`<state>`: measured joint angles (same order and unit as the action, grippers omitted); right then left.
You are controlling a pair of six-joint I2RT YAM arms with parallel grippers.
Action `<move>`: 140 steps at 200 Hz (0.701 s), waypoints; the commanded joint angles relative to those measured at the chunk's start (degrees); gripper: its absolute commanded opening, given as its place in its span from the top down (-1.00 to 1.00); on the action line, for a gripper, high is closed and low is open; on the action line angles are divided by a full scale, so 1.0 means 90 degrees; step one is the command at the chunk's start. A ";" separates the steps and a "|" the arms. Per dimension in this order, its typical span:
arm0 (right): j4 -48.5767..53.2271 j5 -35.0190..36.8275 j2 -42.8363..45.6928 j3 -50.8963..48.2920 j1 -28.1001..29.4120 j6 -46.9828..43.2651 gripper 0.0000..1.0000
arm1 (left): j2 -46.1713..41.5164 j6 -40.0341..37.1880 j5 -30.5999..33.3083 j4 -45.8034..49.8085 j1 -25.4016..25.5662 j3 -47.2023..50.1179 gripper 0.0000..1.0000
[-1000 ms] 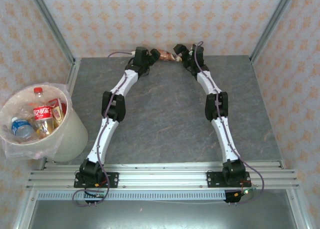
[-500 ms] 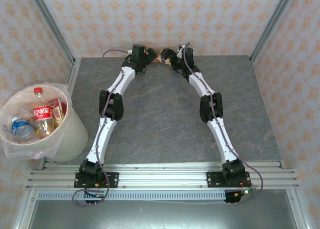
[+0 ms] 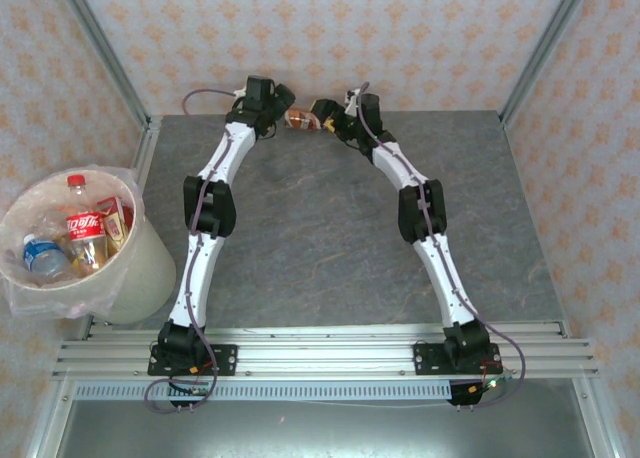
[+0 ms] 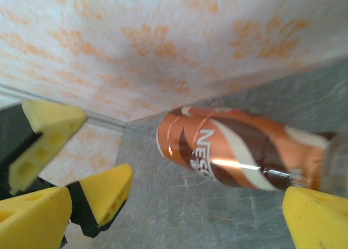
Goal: Put the plastic bottles in the bin
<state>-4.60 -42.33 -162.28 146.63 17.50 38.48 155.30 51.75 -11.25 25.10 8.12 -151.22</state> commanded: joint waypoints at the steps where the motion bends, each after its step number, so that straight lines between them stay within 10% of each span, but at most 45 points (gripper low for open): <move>1: -0.0345 0.0829 0.0757 -0.0546 -0.0148 -0.0362 -0.99 | -0.0008 -0.0220 -0.0616 -0.0917 0.0016 -0.0019 -1.00; 140: 0.0141 0.1348 -0.0934 0.1293 -0.0036 0.0369 -0.99 | 0.1673 -0.0065 -0.0722 -0.3099 -0.0062 -0.1164 -1.00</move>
<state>-3.27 -30.79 -169.07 156.53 16.25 40.69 170.54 50.09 -15.03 3.57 8.12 -159.35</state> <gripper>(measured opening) 0.994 0.998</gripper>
